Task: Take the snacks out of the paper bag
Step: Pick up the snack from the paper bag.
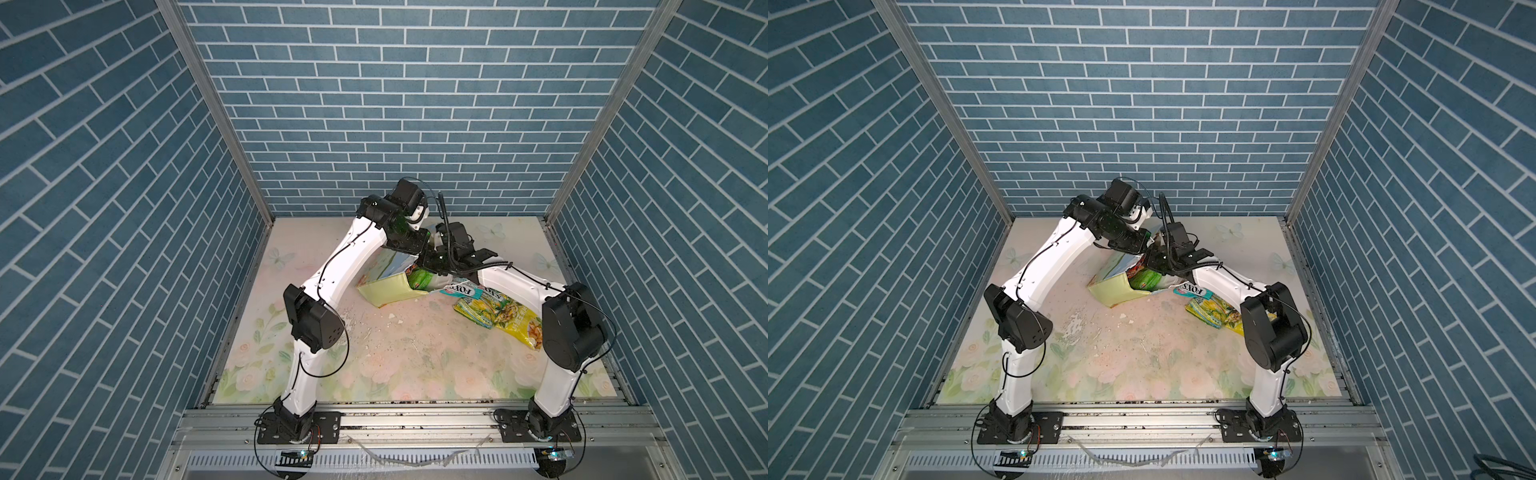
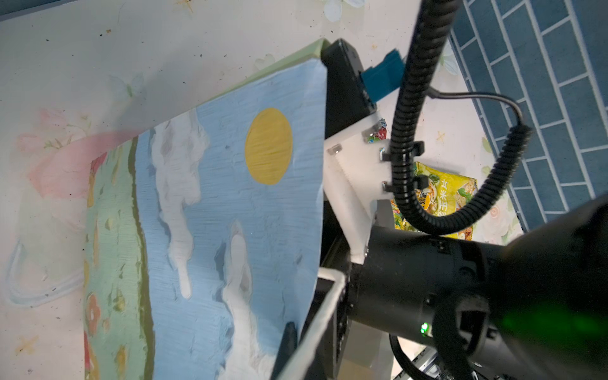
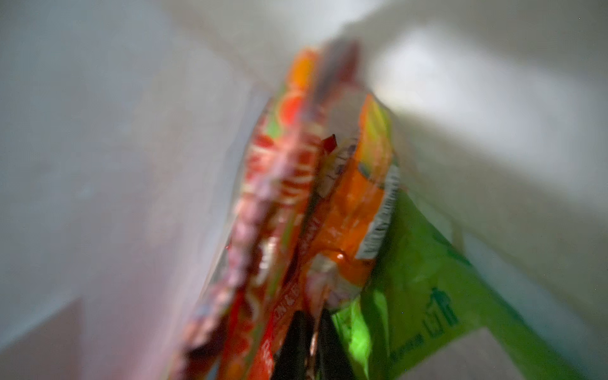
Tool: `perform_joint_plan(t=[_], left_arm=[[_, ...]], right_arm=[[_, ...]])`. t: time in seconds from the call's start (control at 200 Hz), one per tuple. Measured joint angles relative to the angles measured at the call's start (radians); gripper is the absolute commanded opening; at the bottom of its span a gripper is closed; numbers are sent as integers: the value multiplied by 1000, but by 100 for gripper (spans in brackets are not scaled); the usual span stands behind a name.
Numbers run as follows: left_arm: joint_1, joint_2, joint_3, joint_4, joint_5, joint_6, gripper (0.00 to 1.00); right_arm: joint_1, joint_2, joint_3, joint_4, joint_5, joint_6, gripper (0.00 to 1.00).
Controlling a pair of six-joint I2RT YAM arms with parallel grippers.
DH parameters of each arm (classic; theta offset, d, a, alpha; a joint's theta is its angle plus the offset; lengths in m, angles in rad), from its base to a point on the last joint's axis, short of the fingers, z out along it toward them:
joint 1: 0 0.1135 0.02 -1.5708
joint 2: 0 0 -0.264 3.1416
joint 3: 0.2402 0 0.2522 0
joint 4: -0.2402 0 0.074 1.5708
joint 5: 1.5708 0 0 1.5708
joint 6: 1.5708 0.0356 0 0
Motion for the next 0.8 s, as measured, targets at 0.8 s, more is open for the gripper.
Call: perform_joint_plan(t=[0.8], left_arm=[[52,-19,-42,21,2,19,3]], right_arm=[[5,-146,-2,-40,106,-56,0]])
